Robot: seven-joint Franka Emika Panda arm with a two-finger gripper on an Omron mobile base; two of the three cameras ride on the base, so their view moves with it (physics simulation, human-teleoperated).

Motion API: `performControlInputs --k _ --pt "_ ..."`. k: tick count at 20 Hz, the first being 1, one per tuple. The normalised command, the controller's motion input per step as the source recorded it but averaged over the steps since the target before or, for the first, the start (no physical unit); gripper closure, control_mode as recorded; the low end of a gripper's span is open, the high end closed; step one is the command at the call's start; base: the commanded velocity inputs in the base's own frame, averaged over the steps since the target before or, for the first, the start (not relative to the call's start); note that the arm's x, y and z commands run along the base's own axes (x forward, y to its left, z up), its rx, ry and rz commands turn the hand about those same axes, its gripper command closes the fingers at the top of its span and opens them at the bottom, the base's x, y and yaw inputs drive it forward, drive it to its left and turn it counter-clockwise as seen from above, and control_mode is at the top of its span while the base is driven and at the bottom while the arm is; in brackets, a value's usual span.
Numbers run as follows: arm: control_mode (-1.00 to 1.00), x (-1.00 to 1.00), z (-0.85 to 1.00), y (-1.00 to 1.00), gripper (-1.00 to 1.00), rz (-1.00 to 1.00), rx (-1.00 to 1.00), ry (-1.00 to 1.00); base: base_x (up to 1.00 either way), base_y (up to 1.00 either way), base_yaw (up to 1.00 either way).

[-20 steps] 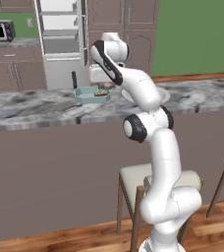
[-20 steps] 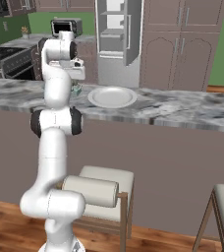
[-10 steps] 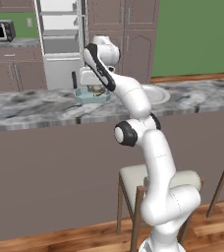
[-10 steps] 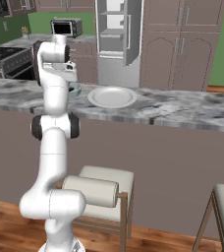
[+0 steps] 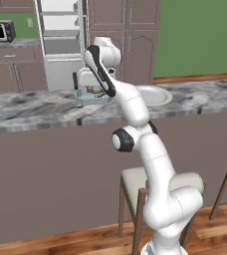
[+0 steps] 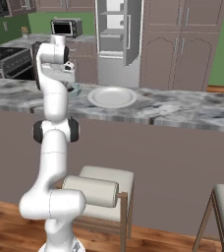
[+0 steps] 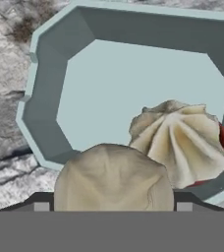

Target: Place two dumplings into each of the tupperware containers and then place the containers in the fridge.

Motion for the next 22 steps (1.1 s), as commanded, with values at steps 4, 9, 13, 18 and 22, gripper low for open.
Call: performControlInputs --k 4,9,13,18,22 --pt "-1.0 0.08 0.1 0.17 1.0 0.0 0.0 0.0 0.0 0.0 0.0" --pt "-1.0 0.34 0.0 0.26 1.0 0.0 0.0 0.01 0.0 0.0 0.0" --pt "-1.0 0.4 0.0 0.13 1.0 0.0 0.0 0.01 0.0 0.0 0.0" --pt "-1.0 0.16 0.04 0.0 1.0 0.0 0.0 0.0 0.0 0.0 0.0" --pt "-1.0 0.02 0.0 0.0 -1.0 0.0 0.0 0.0 0.0 0.0 0.0"
